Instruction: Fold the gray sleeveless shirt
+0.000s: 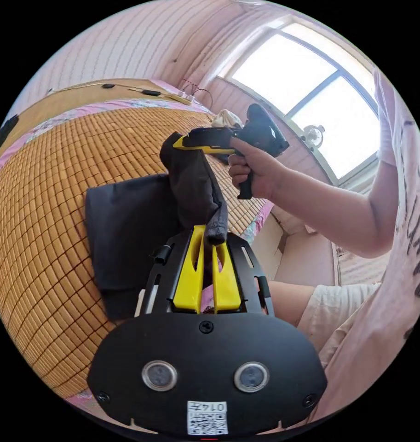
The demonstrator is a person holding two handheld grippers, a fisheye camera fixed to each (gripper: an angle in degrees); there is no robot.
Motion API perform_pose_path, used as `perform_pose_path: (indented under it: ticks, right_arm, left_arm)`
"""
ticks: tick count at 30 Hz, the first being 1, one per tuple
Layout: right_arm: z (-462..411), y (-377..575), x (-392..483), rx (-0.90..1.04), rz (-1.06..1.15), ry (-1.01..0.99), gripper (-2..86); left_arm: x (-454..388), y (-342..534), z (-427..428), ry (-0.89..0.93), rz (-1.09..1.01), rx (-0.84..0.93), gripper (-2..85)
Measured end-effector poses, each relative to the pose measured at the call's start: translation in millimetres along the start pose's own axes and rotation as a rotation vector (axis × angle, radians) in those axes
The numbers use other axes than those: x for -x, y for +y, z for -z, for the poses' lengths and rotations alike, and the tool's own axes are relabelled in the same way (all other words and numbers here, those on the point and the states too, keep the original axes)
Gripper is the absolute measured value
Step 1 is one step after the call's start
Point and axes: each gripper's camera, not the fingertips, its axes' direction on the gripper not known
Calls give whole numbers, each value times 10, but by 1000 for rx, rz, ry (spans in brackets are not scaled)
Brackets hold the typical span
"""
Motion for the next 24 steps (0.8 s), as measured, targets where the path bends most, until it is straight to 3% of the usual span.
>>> perform_pose_path:
  ticks: [5, 9, 13, 19, 24]
  right_arm:
    - [-1431, -244, 558, 141, 41, 126, 26]
    - [-2358, -394, 867, 239, 60, 198, 40]
    - [-2730, -472, 1049, 255, 105, 179, 56]
    - [-3064, -583, 1304, 272, 269, 166, 62]
    - [-3525, -661, 1509, 346, 572, 380, 120]
  left_arm:
    - [556, 124, 267, -174, 236, 24, -6]
    - [939, 180, 279, -163, 413, 66, -2]
    - [1329, 340, 442, -134, 628, 83, 7]
    - [1487, 387, 687, -182, 700, 167, 30]
    - [1493, 359, 936, -163, 713, 144, 75]
